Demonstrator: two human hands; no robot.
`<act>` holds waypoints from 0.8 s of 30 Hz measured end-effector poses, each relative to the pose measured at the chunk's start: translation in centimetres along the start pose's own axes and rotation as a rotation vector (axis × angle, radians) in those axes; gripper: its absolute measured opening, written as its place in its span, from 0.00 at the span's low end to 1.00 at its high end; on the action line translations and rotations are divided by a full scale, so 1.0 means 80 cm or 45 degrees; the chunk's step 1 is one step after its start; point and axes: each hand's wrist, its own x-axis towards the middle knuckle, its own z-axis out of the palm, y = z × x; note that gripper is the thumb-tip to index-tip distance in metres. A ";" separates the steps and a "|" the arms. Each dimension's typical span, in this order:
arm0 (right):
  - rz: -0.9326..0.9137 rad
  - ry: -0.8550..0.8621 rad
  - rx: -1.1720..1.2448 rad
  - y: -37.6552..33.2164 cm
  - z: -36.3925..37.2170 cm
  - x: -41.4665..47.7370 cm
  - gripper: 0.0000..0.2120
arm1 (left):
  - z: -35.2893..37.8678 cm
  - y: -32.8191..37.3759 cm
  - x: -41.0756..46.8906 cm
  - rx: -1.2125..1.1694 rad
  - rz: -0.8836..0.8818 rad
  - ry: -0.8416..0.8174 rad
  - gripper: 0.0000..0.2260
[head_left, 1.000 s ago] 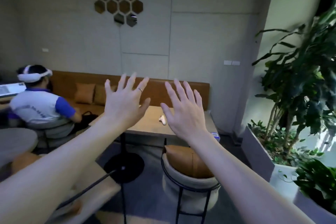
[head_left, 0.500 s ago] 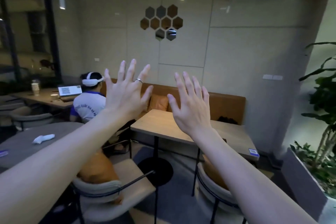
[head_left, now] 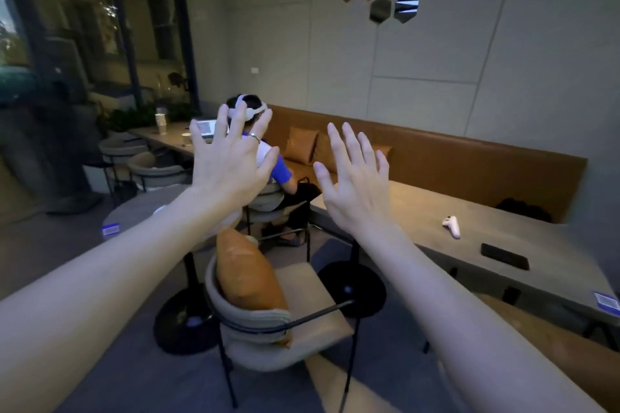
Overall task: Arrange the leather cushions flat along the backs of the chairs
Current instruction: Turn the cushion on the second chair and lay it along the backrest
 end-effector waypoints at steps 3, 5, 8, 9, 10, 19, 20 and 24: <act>-0.005 -0.085 0.037 0.015 0.072 0.024 0.30 | 0.065 -0.020 0.023 0.019 -0.051 -0.080 0.28; -0.001 -0.146 0.071 0.025 0.123 0.037 0.30 | 0.108 -0.031 0.035 0.034 -0.083 -0.129 0.28; 0.009 -0.220 0.135 0.039 0.199 0.049 0.30 | 0.173 -0.045 0.045 0.072 -0.090 -0.219 0.28; 0.013 -0.243 0.153 0.043 0.224 0.050 0.30 | 0.193 -0.049 0.047 0.078 -0.093 -0.250 0.28; 0.022 -0.269 0.173 0.046 0.249 0.050 0.30 | 0.212 -0.053 0.048 0.079 -0.101 -0.285 0.28; 0.121 -0.655 0.265 0.035 0.440 0.007 0.32 | 0.356 -0.108 0.007 0.048 -0.270 -0.658 0.27; 0.131 -0.698 0.267 0.029 0.458 0.001 0.32 | 0.370 -0.116 0.000 0.028 -0.301 -0.701 0.27; 0.207 -0.857 0.286 -0.001 0.523 -0.029 0.31 | 0.428 -0.151 -0.025 -0.099 -0.450 -0.902 0.27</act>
